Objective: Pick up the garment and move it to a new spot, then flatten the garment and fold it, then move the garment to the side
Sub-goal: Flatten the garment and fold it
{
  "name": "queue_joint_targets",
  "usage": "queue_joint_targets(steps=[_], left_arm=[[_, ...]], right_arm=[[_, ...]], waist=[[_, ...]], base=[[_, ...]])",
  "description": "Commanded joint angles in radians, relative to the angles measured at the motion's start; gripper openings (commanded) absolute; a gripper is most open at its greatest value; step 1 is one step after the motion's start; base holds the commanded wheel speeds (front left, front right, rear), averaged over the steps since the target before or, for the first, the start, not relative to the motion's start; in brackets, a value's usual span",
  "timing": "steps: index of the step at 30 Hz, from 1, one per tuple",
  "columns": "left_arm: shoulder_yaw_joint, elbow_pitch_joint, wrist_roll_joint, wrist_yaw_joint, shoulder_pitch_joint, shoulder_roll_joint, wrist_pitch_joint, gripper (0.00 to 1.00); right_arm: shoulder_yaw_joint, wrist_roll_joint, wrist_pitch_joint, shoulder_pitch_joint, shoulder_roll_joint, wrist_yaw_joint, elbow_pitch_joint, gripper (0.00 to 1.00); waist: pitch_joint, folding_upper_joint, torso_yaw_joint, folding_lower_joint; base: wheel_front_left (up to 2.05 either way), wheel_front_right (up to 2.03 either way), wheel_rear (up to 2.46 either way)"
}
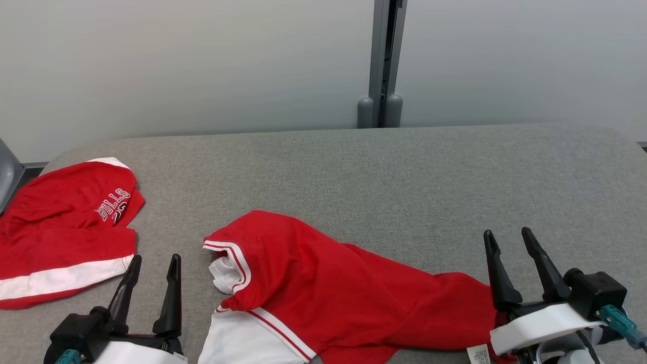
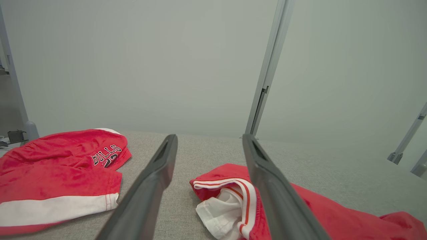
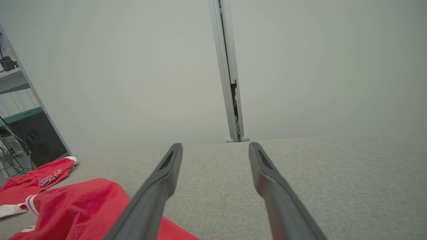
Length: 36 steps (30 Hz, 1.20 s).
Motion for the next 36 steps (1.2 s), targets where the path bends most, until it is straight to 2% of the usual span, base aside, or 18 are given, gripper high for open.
queue_joint_targets(steps=[1, 11, 17, 20, 27, 32, 36], left_arm=[[0.008, 0.0, 0.008, -0.006, 0.008, -0.002, -0.004, 1.0], [0.018, -0.009, 0.003, -0.006, 0.014, 0.009, 0.002, 1.0], [0.024, -0.042, -0.007, 0.006, 0.034, 0.025, 0.044, 1.0], [0.016, -0.06, -0.025, 0.006, 0.056, 0.033, 0.116, 1.0], [-0.036, -0.095, -0.085, -0.008, 0.102, 0.048, 0.313, 1.0], [-0.073, -0.088, -0.129, -0.018, 0.119, 0.081, 0.444, 1.0], [-0.092, -0.079, -0.163, -0.025, 0.129, 0.1, 0.506, 1.0]], right_arm=[[-0.004, -0.007, 0.002, -0.004, -0.008, 0.001, -0.006, 1.0], [-0.016, -0.019, 0.027, 0.004, -0.027, 0.001, -0.036, 1.0], [-0.063, -0.024, 0.135, 0.029, -0.058, 0.001, -0.053, 1.0], [-0.087, -0.003, 0.243, 0.059, -0.072, 0.001, -0.058, 1.0], [-0.158, 0.043, 0.488, 0.136, -0.05, 0.0, -0.012, 1.0], [-0.179, 0.08, 0.588, 0.158, -0.019, 0.0, 0.027, 1.0], [-0.181, 0.11, 0.62, 0.149, -0.006, 0.0, 0.043, 1.0]], waist=[[-0.001, -0.0001, 0.001, 0.0], [-0.001, -0.0001, -0.001, 0.0], [0.004, -0.0001, -0.002, 0.0], [0.012, -0.0001, -0.003, 0.0], [0.048, -0.0001, 0.004, 0.0], [0.065, -0.0001, 0.003, 0.0], [0.074, -0.0001, 0.002, 0.0]], base=[[0.0, 0.0, 0.0], [0.0, 0.0, 0.0], [0.0, 0.0, 0.0], [0.0, 0.0, 0.0], [0.0, 0.0, 0.0], [0.0, 0.0, 0.0], [0.0, 0.0, 0.0]])
